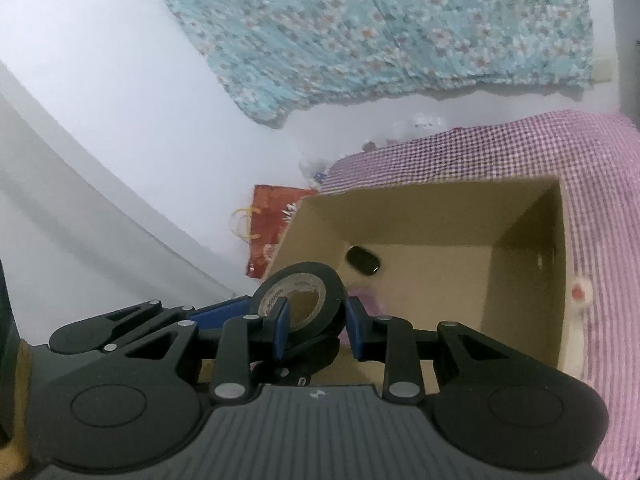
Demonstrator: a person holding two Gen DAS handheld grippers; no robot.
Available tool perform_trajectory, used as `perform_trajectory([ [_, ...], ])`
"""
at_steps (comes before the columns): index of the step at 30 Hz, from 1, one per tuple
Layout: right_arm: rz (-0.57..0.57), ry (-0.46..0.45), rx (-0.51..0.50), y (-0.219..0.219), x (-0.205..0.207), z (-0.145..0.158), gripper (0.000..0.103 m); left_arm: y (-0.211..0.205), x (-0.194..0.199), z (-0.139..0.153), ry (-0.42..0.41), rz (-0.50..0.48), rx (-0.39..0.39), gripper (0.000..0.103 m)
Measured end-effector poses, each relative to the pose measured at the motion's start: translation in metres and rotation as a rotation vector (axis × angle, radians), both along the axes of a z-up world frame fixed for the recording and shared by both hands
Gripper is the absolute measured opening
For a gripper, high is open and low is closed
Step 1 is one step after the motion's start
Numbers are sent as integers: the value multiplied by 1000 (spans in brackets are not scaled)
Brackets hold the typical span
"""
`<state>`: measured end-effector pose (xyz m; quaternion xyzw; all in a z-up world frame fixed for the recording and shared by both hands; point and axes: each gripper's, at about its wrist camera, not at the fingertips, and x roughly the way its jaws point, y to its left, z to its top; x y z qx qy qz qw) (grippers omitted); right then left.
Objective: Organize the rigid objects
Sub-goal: 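Carry the tape roll into the box and open the right tool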
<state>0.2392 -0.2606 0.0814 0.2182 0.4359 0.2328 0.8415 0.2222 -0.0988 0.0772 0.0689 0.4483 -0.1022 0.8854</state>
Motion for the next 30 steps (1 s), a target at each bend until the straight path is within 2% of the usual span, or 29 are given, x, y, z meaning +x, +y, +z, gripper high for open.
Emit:
perform_trajectory([
  [9,105,169,-79,22,107,-42,33,-1,85,-46,181,89,36,63],
  [15,140,279,-99,34,145,-86,33,8,112,-80,297,140,23,63],
  [24,152,311,-127,41,165,-119,32,12,129,-107,354,204,20,64],
  [30,127,289,-130,34,165,-119,33,12,123,-95,323,209,17,65],
])
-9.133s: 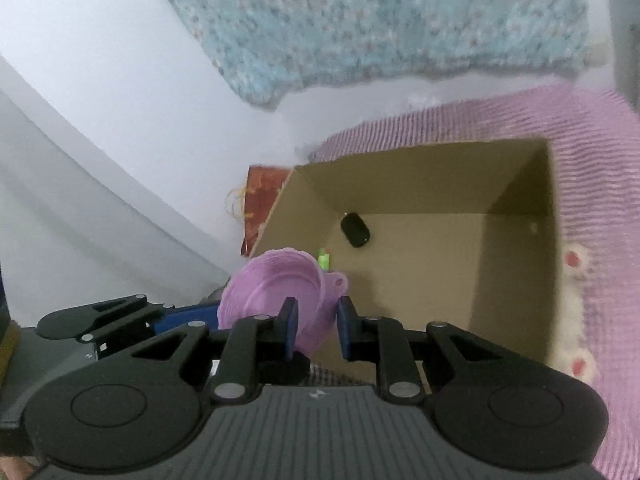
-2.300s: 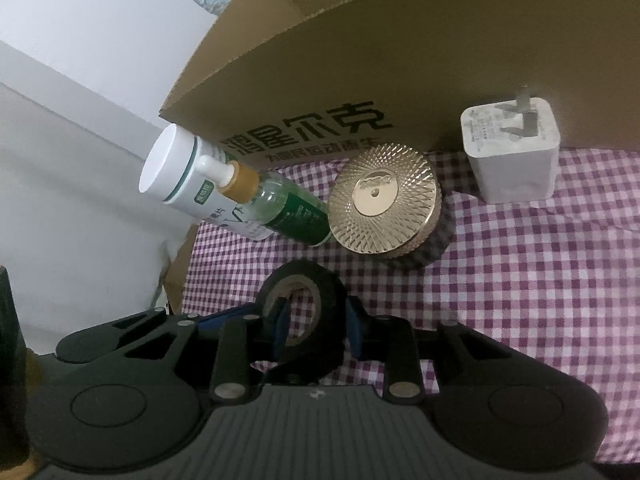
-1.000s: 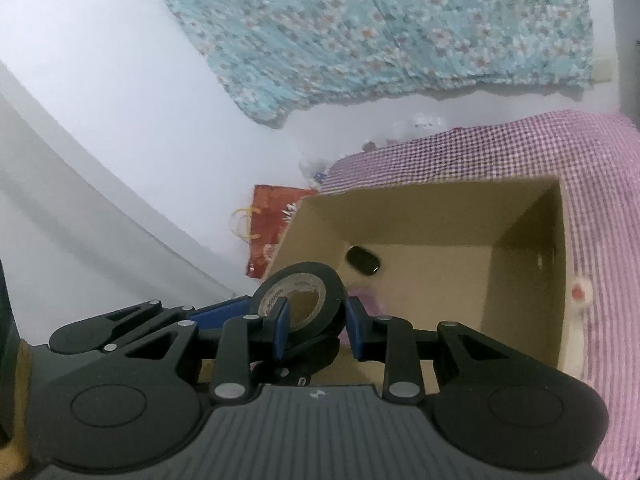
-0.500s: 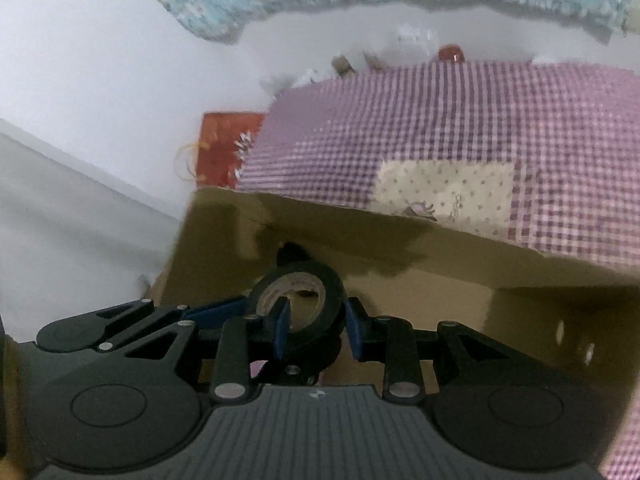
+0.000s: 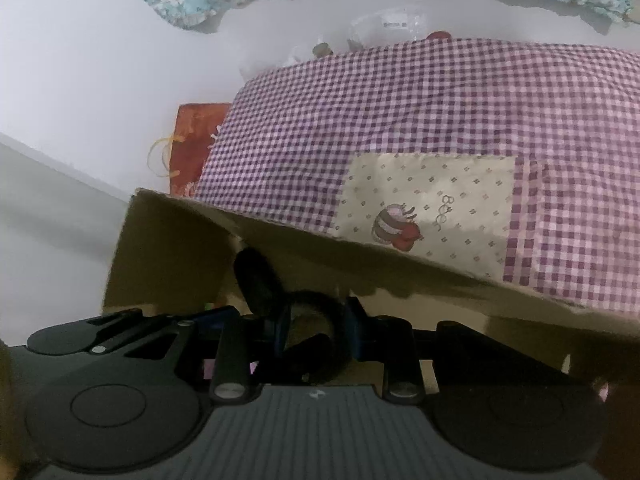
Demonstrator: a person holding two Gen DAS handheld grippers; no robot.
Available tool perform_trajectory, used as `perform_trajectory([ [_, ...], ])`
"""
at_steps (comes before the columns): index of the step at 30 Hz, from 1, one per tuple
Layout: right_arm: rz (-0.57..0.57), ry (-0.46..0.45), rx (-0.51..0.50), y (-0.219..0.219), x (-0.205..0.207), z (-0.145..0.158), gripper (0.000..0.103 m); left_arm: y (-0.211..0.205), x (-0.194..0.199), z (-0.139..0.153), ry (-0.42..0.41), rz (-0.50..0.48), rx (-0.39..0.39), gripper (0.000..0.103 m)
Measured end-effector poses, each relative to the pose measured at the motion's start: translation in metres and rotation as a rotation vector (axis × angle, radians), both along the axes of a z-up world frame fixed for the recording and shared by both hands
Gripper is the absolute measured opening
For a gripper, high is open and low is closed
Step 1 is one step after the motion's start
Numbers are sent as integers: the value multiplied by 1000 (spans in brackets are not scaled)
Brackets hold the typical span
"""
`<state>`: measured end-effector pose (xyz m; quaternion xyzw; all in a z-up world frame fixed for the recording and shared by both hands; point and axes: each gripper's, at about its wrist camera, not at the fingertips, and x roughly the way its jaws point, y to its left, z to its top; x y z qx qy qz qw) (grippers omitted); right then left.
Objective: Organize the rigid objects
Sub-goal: 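Carry the tape roll into the box and open the right tool, then withdraw the right tool from the box toward the white charger plug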
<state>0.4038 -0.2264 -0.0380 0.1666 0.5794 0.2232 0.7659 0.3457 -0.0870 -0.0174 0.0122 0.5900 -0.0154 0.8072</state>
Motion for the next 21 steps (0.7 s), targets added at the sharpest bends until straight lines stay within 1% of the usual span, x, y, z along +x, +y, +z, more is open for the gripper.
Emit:
perform_trajectory([
  [5,-33,-38,22,-13,-11,21,33,-3,-11,25,-42,-3,-26,65],
  [8,-65,-66,71,-24,-24,41,33,-2,-25,46,-69,-14,-62,66],
  [11,-104,-117,137,-38,-45,64,34,-2,-45,68,-105,-31,-114,67],
  [15,-166,-202,244,-60,-84,95,34,-1,-75,95,-153,-56,-176,68],
  [17,-202,-252,303,-72,-113,112,34,0,-89,106,-175,-60,-203,68],
  [19,-232,-307,330,-80,-142,126,35,2,-109,121,-202,-79,-237,68],
  [20,-239,-335,333,-84,-157,133,37,0,-117,126,-214,-86,-242,68],
  [21,-260,-369,337,-87,-176,140,42,0,-129,133,-234,-102,-245,69],
])
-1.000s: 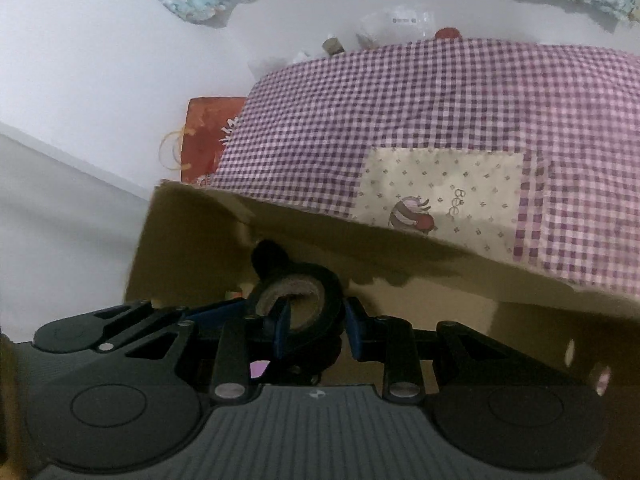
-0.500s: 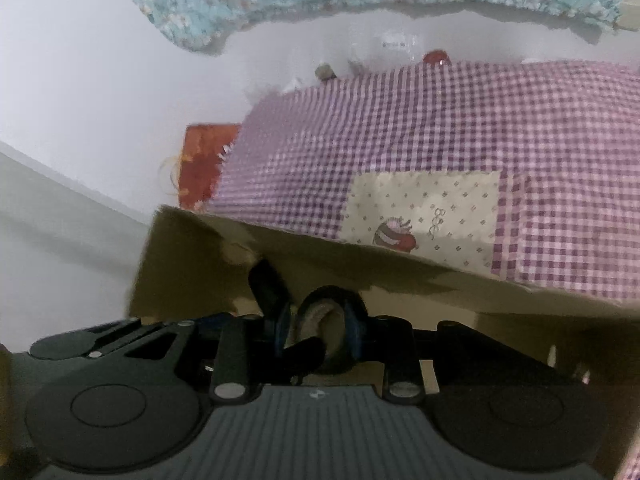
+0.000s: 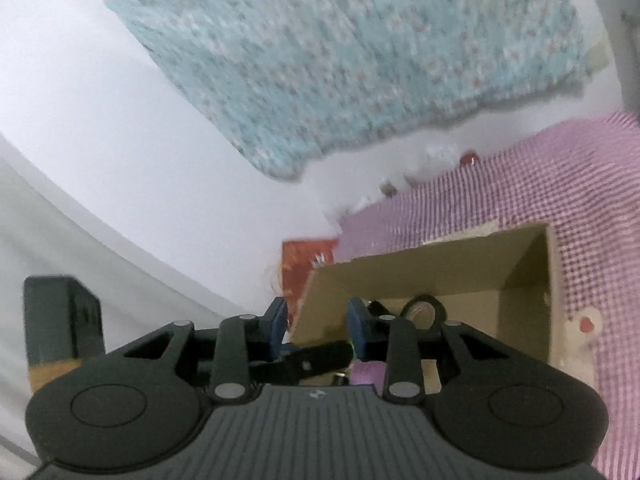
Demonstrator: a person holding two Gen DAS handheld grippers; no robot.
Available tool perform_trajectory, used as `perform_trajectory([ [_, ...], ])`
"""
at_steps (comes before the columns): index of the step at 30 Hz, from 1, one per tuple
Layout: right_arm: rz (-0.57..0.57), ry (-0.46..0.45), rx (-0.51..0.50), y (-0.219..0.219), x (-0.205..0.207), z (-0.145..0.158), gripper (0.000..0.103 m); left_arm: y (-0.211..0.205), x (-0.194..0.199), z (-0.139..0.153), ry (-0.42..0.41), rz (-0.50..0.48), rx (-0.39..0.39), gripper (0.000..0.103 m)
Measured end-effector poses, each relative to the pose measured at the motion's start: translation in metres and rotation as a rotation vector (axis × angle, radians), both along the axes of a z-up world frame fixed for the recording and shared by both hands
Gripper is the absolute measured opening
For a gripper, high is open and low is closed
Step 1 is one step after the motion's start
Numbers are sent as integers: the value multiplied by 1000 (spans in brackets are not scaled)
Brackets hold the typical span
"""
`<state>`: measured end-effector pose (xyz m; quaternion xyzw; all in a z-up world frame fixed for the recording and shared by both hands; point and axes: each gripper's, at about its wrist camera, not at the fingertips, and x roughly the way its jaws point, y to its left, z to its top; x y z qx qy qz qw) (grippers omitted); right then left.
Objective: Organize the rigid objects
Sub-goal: 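Withdraw the right tool from the box toward the white charger plug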
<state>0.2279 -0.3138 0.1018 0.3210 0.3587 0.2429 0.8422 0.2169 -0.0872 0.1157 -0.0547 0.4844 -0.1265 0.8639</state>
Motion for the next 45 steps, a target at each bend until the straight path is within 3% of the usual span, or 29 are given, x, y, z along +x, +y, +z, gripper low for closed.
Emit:
perform_trajectory([
  [4,-69,-105,4,-9,-62,20,47,5,-40,18,-76,-28,-26,80],
  [6,-109,-147,3,-11,-90,28,58,12,-62,22,-111,-30,-50,93],
  [8,-150,-183,-7,-11,-112,34,61,17,-80,20,-136,-30,-53,99],
  [10,-176,-216,-25,-10,-135,39,69,24,-96,15,-148,-27,-40,100],
  [14,-209,-212,-78,-4,-162,34,97,36,-121,-8,-129,-29,-5,103],
  [15,-224,-202,-105,-1,-168,30,99,39,-126,-14,-114,-36,-1,103],
  [20,-240,-180,-225,13,-189,15,103,61,-147,-40,-75,-28,-15,103],
  [23,-237,-162,-323,26,-196,8,103,66,-154,-50,-55,-29,16,103],
  [30,-287,-158,-563,59,-206,0,103,67,-167,-58,-68,-78,58,103],
  [37,-291,-195,-708,83,-212,-1,103,67,-170,-62,-90,-73,115,103],
  [45,-277,-220,-894,98,-213,-11,103,69,-171,-67,-109,-81,57,103],
])
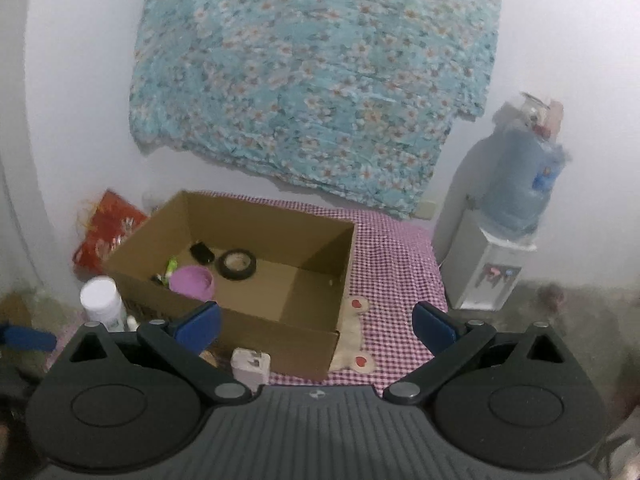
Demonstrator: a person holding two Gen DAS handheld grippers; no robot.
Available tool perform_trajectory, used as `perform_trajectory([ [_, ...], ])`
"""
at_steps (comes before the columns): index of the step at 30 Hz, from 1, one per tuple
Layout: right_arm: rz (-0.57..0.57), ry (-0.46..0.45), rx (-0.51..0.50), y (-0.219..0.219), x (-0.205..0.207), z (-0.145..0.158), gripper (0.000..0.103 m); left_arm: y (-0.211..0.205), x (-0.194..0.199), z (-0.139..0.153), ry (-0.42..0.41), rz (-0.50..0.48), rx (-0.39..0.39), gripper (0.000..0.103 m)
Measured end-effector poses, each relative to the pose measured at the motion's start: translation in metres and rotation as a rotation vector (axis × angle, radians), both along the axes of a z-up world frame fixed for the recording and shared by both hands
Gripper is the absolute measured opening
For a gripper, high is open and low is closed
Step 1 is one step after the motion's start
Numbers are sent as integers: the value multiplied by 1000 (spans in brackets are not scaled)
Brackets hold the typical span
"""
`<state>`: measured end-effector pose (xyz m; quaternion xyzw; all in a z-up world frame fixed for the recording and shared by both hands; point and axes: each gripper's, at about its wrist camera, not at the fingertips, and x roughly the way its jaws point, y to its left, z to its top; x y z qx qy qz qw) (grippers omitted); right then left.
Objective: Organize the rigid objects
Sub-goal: 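Withdraw the right tool from the box toward the white charger plug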
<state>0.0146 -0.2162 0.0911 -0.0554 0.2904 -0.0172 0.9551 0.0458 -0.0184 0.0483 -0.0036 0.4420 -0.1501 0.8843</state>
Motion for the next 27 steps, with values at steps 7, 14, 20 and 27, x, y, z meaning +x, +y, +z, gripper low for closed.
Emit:
perform_trajectory([
  [7,139,56,175,-26,-10,-24,103,-6,5,-10,9,-42,-68,103],
  [14,97,67,347,-57,3,-39,103,-25,13,-22,-26,-76,-19,103],
  [20,113,129,523,-75,27,-67,100,-51,16,-37,-65,-127,80,103],
  [27,86,211,673,-90,56,-104,82,-82,24,-48,-153,-152,146,97],
])
